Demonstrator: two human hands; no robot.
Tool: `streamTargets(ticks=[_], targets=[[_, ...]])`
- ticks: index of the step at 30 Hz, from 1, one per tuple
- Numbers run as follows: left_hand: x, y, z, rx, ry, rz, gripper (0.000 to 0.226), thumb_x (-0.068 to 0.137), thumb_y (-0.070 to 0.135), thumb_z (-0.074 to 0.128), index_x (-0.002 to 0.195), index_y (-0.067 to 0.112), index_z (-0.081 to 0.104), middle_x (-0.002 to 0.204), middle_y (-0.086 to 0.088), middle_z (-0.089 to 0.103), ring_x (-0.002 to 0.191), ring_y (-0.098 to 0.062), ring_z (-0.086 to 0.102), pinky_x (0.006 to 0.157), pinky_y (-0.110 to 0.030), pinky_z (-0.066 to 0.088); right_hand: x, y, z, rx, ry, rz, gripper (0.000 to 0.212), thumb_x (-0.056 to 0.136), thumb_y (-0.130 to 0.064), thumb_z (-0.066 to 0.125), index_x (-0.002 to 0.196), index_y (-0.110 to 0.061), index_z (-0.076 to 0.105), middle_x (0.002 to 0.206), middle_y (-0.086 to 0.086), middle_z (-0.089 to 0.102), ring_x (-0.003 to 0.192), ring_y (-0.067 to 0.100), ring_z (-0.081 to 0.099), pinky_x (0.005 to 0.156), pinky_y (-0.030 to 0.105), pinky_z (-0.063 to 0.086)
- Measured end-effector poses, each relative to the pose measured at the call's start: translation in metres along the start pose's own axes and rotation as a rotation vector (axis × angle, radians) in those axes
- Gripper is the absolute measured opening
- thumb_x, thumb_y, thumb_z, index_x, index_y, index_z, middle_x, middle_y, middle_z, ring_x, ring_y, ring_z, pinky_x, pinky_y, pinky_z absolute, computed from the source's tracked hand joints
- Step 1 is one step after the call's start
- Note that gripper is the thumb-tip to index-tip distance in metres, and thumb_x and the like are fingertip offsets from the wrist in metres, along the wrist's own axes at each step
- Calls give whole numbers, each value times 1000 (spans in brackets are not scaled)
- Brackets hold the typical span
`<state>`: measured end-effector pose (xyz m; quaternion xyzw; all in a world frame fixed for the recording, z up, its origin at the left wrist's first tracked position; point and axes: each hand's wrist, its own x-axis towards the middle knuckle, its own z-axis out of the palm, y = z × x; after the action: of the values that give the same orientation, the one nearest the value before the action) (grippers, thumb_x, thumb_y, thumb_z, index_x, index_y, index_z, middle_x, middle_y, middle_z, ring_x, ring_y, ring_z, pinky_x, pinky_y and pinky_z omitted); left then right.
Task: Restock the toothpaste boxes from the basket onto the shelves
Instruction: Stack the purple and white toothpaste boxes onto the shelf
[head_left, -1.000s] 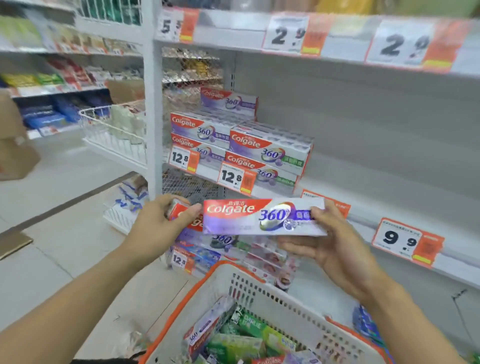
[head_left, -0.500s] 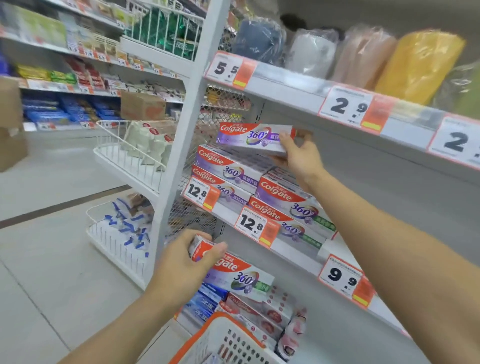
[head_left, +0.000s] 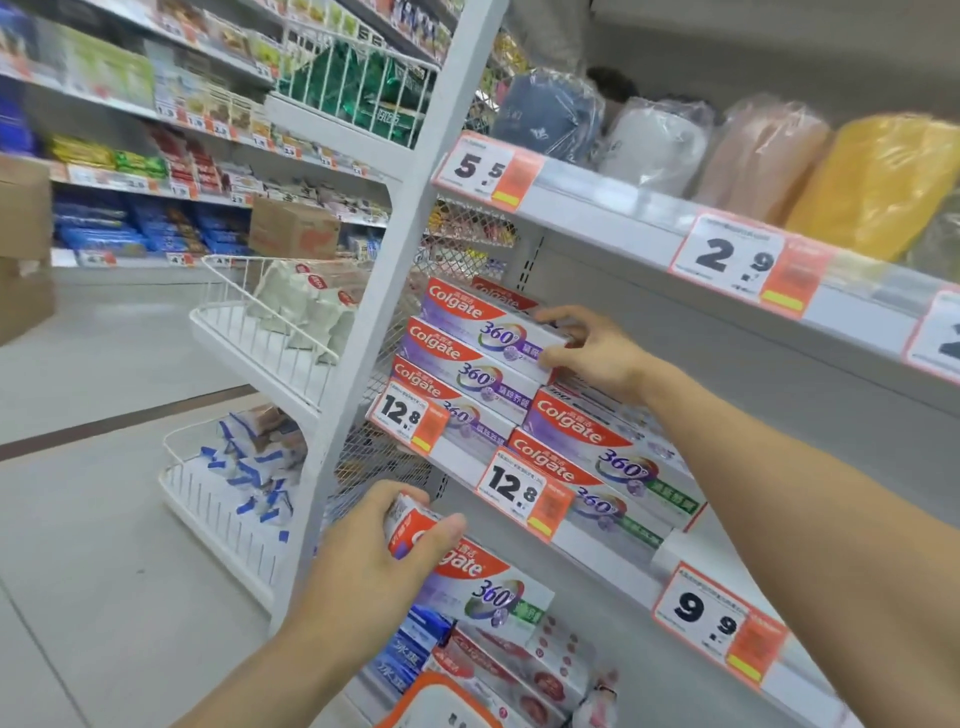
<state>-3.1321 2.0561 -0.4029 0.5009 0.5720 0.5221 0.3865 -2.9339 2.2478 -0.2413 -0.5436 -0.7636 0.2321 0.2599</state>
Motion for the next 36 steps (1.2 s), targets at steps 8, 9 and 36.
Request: streamTargets(ticks=[8,9,36], targets=[[-1,0,4,4,-29,14,49,70,65,64,108,35,55,91,7,72,76,5,70,64,-17,57,-7,1,-3,-92,-21,-40,55,89,-37,73,138,-42,49,136,-4,57,105,15,67,87,35,60],[-1,0,4,-10,-9,34,46,72,62,65,108,34,57,90,7,72,76,6,69,62,-13,54,-12,1,-1,-132,51,-74,58,88,-41,73,140,-38,48,137,-6,55,111,15,64,93,35,56],[4,60,67,-41,-36,198,20,94,21,66,113,26,61,113,8,64,111,-16,61,85,-24,46,-249,96,-70,405,367,-10,25,90,-5,64,114,-11,66,92,2,76,76,6,66,68,13,52]])
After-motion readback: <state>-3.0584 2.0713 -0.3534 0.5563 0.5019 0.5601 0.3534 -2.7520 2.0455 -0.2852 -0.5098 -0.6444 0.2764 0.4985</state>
